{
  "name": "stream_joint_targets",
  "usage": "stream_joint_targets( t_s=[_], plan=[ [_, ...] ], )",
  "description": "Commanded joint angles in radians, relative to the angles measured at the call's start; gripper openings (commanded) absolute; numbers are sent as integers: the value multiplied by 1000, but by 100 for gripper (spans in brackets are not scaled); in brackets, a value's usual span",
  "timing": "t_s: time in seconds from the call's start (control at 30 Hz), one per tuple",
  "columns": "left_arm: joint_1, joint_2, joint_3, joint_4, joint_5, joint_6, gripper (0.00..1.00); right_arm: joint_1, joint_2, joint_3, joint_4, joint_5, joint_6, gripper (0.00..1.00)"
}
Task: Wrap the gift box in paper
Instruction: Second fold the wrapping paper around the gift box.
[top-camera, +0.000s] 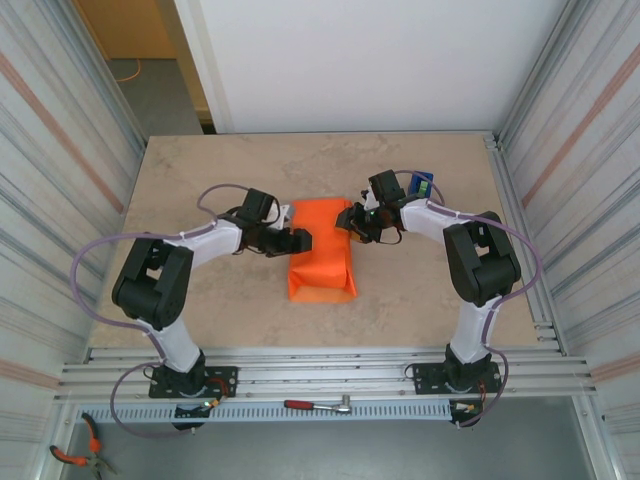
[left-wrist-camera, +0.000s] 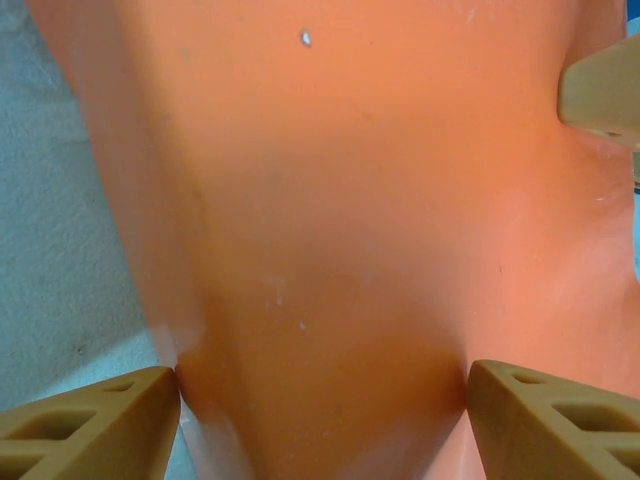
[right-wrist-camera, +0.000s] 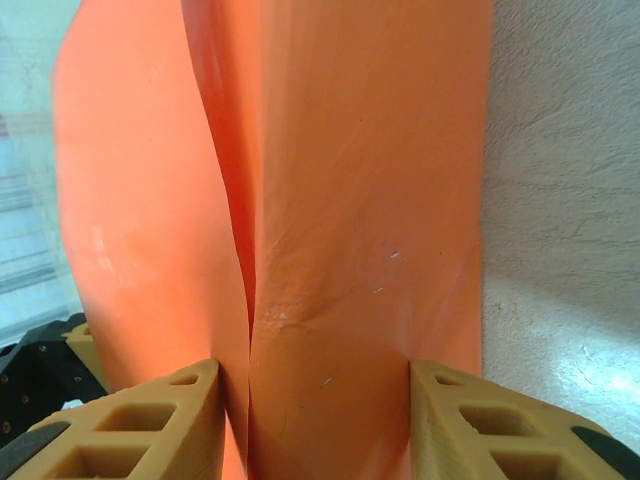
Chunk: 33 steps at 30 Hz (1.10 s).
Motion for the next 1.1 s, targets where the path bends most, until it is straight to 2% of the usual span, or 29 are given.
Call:
stream_joint_targets(
  t_s=[0.0, 0.23, 0.47, 0.63, 0.87, 1.07],
  plan=[
    [-36, 24, 17, -102, -128, 53, 75, 6, 41, -36, -61, 38, 14, 44],
    [-39, -6, 43, -123, -123, 55, 76, 6, 39, -33, -67, 37, 13, 44],
    [7, -25, 71, -51, 30, 8, 77, 6, 41, -34, -69, 39, 12, 44],
    [17, -3, 62, 17, 84, -36, 77, 6, 43, -32, -70, 38, 12, 44],
    [-2, 43, 30, 26, 60, -36, 77, 7, 46, -31, -70, 37, 12, 44],
    [-26, 54, 1, -17, -43, -31, 75, 7, 48, -21, -72, 28, 13, 44]
  ],
)
